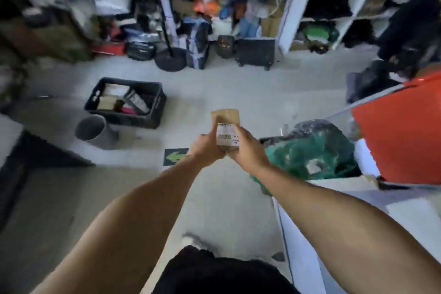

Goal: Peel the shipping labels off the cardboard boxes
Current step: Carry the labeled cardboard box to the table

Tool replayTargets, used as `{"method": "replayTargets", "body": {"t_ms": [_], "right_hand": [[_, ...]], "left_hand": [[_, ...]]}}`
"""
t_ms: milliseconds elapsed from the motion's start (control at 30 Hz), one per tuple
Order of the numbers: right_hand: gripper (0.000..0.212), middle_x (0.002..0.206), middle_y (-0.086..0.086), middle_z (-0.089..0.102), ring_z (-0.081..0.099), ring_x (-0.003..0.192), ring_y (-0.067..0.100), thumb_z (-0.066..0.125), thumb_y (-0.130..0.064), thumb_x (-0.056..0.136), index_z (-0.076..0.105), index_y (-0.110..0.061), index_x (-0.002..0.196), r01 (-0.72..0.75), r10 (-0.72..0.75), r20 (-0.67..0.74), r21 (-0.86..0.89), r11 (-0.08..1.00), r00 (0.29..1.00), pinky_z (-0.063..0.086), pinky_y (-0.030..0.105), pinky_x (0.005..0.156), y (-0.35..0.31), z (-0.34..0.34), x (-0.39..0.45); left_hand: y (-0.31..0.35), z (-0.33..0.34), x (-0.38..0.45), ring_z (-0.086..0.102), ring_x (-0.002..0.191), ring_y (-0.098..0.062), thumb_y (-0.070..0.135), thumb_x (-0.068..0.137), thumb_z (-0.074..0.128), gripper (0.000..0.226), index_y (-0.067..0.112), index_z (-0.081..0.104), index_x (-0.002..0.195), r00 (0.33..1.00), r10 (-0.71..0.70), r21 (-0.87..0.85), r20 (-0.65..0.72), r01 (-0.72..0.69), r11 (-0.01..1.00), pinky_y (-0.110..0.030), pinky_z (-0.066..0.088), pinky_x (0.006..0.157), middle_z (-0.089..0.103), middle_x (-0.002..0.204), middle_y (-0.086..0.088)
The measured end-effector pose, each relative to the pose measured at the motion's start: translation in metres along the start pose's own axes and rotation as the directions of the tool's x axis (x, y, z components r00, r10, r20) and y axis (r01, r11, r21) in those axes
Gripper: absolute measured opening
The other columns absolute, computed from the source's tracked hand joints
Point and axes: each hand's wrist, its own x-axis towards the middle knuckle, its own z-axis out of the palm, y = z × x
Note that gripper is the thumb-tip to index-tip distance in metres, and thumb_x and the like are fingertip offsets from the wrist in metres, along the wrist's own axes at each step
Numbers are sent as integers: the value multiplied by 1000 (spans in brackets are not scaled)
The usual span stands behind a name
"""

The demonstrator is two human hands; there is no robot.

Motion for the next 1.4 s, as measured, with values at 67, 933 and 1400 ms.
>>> {"method": "replayTargets", "body": {"t_ms": [67,933,1400], "right_hand": [[79,142,10,46,51,123,32,70,-22,81,29,-20,149,128,-125,97,-31,991,987,45,38,95,-65,36,27],[64,122,7,54,56,107,27,65,-22,80,36,-21,137,910,-686,727,279,307,9,49,37,82,-641,444,40],[80,142,5,46,50,121,26,70,-30,82,26,-21,148,925,-622,782,266,272,-42,45,36,95,-764,563,28]], "left_hand": [[-67,-41,-13,65,98,-43,35,82,74,103,31,2,155,994,-85,-35,-71,82,996,-39,49,76,69,108,-21],[-585,-229,-281,64,88,-32,42,84,70,106,28,-6,156,206,-956,-618,-211,729,294,-41,53,79,68,106,-12],[-737,-263,-318,63,98,-31,42,86,68,103,30,-7,156,156,-978,-709,-137,674,207,-40,52,85,66,116,-14]]}}
